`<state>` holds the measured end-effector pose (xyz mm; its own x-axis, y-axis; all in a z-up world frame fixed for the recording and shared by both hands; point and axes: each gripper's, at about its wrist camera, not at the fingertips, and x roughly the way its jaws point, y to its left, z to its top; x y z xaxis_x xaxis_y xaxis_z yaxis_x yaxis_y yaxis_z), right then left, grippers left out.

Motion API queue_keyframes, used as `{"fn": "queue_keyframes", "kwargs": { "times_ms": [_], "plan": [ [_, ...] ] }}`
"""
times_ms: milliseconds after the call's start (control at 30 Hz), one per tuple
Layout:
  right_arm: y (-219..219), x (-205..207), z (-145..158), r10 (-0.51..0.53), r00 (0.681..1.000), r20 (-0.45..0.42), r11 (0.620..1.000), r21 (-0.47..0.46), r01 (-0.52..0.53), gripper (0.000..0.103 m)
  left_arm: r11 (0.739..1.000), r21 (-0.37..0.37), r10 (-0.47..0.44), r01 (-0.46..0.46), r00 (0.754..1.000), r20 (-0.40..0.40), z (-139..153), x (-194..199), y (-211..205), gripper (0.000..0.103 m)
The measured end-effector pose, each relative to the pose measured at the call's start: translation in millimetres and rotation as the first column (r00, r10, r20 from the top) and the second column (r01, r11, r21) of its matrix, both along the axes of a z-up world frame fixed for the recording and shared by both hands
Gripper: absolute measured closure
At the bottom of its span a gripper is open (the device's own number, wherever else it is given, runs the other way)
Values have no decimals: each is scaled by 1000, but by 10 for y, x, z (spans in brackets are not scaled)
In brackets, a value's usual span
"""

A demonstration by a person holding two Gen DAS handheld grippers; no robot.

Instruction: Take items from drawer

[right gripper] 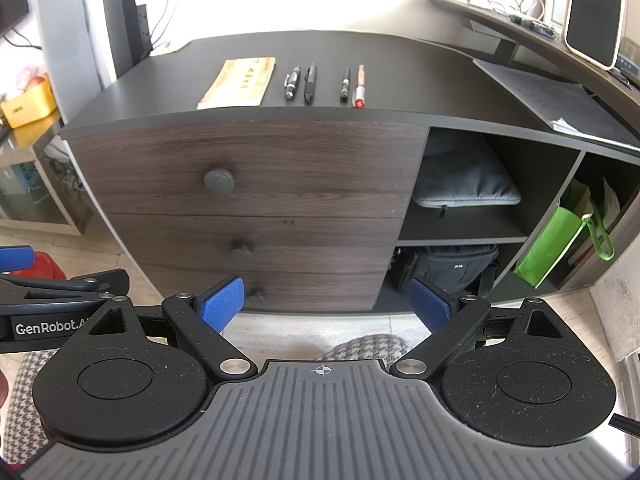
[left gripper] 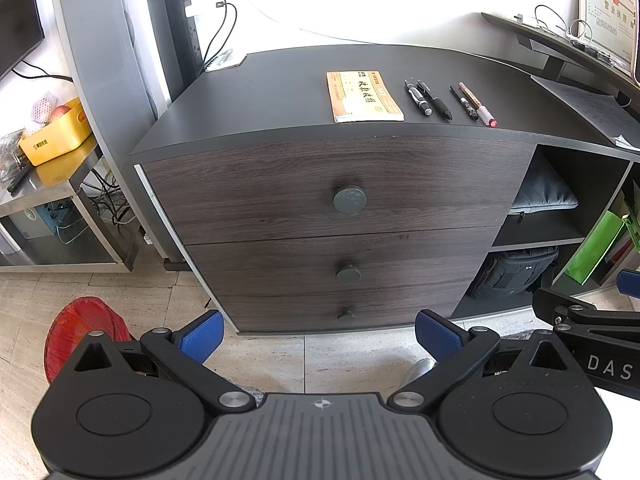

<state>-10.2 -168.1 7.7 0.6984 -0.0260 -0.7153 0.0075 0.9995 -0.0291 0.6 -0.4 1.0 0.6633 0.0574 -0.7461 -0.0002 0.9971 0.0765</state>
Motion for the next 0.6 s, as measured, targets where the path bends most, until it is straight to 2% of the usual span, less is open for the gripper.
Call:
{"fn": "queue_keyframes", "kwargs": {
  "times_ms": [600],
  "plan": [
    [6,3,-9,-1,1000,0,1000,-4,1,10,1000,-1,2,-2,1000,-4,-15,-1,18,2]
  ]
}}
